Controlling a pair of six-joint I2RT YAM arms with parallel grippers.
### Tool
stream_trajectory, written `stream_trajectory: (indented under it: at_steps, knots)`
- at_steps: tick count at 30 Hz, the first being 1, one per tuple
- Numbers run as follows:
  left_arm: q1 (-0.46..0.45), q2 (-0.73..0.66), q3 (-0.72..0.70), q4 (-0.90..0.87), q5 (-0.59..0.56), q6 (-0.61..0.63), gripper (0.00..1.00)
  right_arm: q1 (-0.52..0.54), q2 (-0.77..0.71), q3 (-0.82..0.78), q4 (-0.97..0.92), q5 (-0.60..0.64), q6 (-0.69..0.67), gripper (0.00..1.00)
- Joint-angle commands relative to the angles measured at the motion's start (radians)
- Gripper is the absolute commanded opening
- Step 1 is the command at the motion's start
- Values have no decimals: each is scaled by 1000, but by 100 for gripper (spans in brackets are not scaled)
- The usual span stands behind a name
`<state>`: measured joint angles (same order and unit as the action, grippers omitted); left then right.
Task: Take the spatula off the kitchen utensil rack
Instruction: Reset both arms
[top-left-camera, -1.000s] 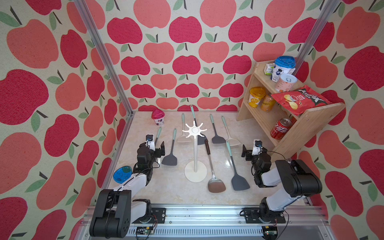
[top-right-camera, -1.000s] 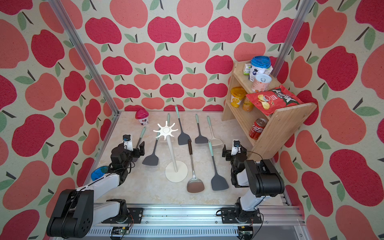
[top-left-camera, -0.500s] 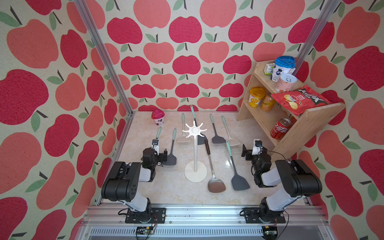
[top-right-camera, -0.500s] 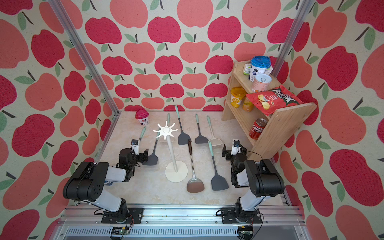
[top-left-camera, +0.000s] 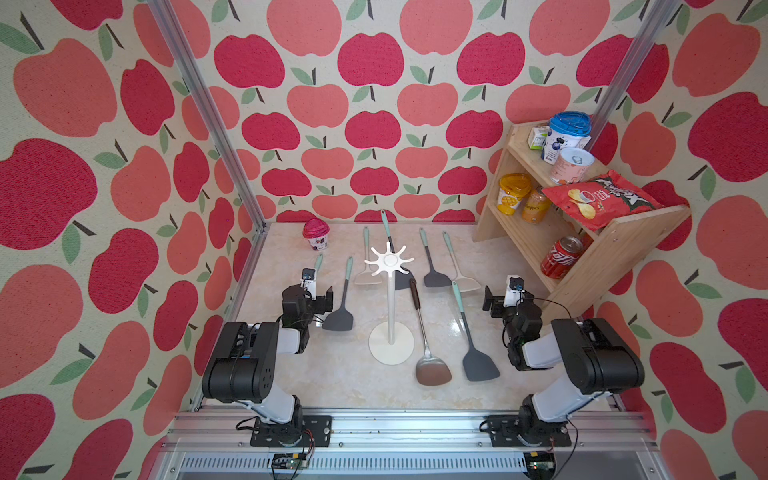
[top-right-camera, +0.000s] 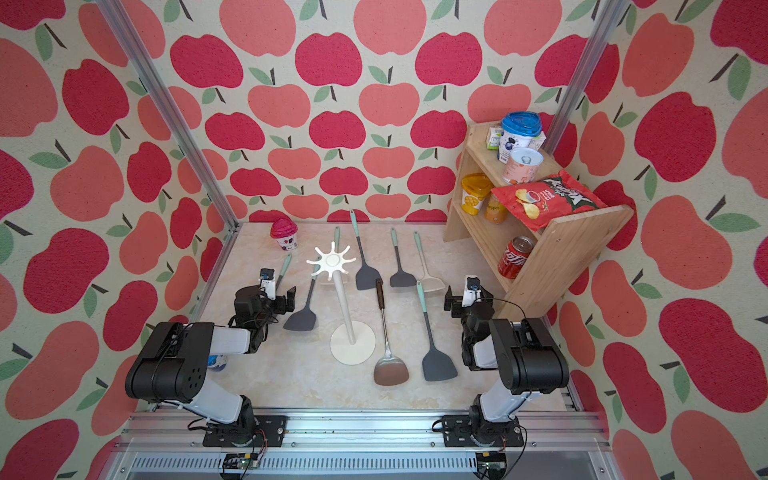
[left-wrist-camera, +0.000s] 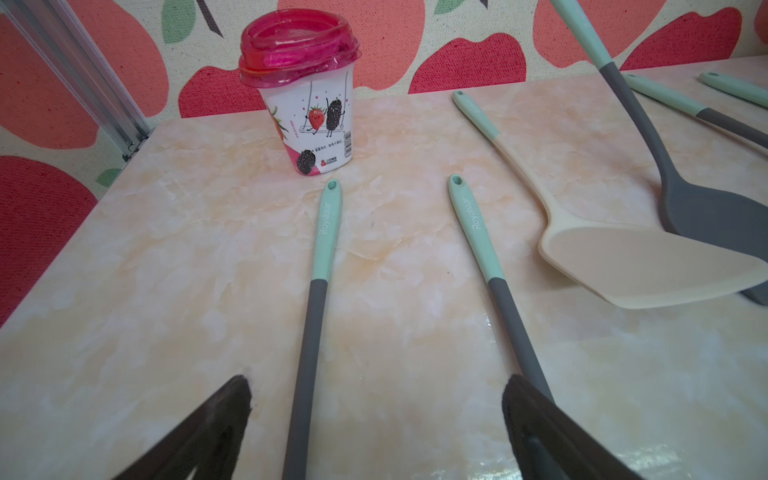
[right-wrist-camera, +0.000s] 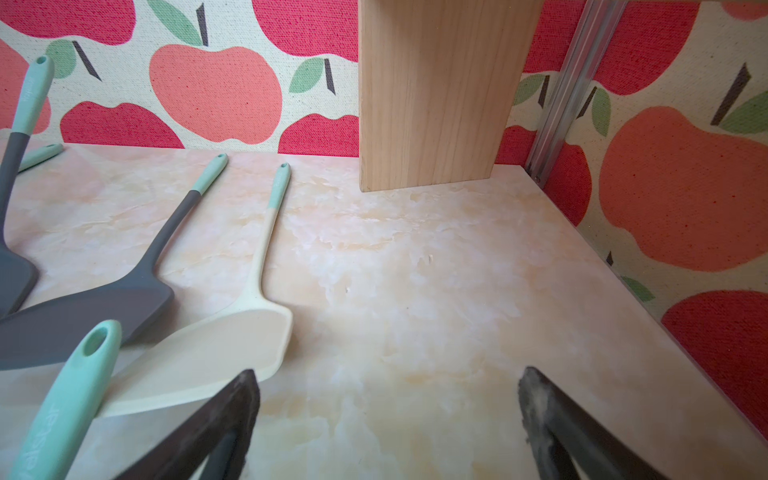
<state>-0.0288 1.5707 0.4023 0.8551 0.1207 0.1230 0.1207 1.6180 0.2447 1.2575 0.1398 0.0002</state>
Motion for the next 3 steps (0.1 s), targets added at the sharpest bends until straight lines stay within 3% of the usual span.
stream_trajectory:
  at_steps: [1, 3]
  knots:
    - [-2, 0, 9, -20, 13, 1, 97, -22, -24, 38, -86, -37, 19, 100]
    - [-1, 0, 12, -25, 14, -2, 97, -10, -23, 6, -19, 2, 14, 100]
